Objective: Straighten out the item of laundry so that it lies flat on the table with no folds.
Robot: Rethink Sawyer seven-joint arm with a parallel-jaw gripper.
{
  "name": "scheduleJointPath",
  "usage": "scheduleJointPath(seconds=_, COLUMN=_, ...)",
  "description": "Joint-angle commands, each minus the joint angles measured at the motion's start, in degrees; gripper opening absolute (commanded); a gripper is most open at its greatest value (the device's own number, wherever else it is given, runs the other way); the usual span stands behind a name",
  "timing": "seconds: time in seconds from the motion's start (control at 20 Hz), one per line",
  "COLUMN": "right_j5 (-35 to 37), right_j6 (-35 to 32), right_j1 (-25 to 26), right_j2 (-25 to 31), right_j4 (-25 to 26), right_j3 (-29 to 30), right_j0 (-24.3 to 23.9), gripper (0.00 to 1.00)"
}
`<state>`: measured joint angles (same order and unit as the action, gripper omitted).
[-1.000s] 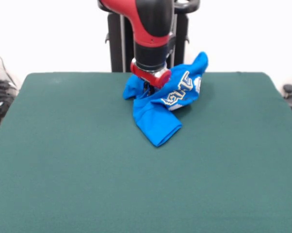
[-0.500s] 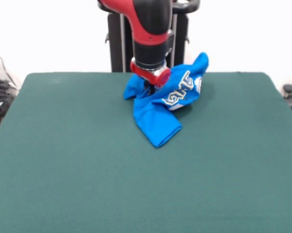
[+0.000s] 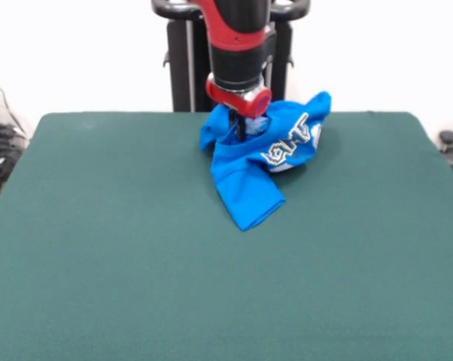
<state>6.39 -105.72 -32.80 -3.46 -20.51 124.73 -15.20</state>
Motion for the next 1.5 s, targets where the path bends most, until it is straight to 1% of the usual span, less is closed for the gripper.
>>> scheduleJointPath(seconds=0.05, right_j5=10.55, right_j6=-10.66, right_j1=-2.7, right_j2=1.38, right_j4=-1.19, right_j3=-0.47, right_j0=2.51, gripper=0.0)
scheduleJointPath(seconds=0.3, right_j5=12.76, right_j6=-10.6, right_j1=-4.2, right_j2=0.87, right_j4=-0.77, right_j3=-0.7, right_j0=2.62, gripper=0.0)
scheduleJointPath(seconds=0.8, right_j5=26.24, right_j6=-11.17, right_j1=-12.41, right_j2=-4.54, right_j4=1.94, right_j3=-2.57, right_j0=5.25, gripper=0.0)
scheduleJointPath(seconds=1.05, right_j5=29.54, right_j6=-10.89, right_j1=-13.22, right_j2=-5.48, right_j4=2.5, right_j3=-4.19, right_j0=5.17, gripper=0.0)
scheduleJointPath(seconds=1.25, right_j5=33.22, right_j6=-11.15, right_j1=-15.29, right_j2=-5.97, right_j4=2.97, right_j3=-5.04, right_j0=5.4, gripper=0.0)
scheduleJointPath(seconds=1.3, right_j5=32.34, right_j6=-10.19, right_j1=-15.15, right_j2=-6.04, right_j4=3.48, right_j3=-5.47, right_j0=5.09, gripper=0.0)
scheduleJointPath(seconds=1.35, right_j5=30.15, right_j6=-8.16, right_j1=-14.49, right_j2=-4.87, right_j4=3.41, right_j3=-5.13, right_j0=3.59, gripper=0.0)
scheduleJointPath(seconds=1.4, right_j5=29.69, right_j6=-6.99, right_j1=-13.68, right_j2=-3.58, right_j4=2.86, right_j3=-4.91, right_j0=2.06, gripper=0.0)
scheduleJointPath(seconds=1.5, right_j5=30.02, right_j6=-6.89, right_j1=-13.33, right_j2=-4.24, right_j4=3.83, right_j3=-6.07, right_j0=1.91, gripper=0.0)
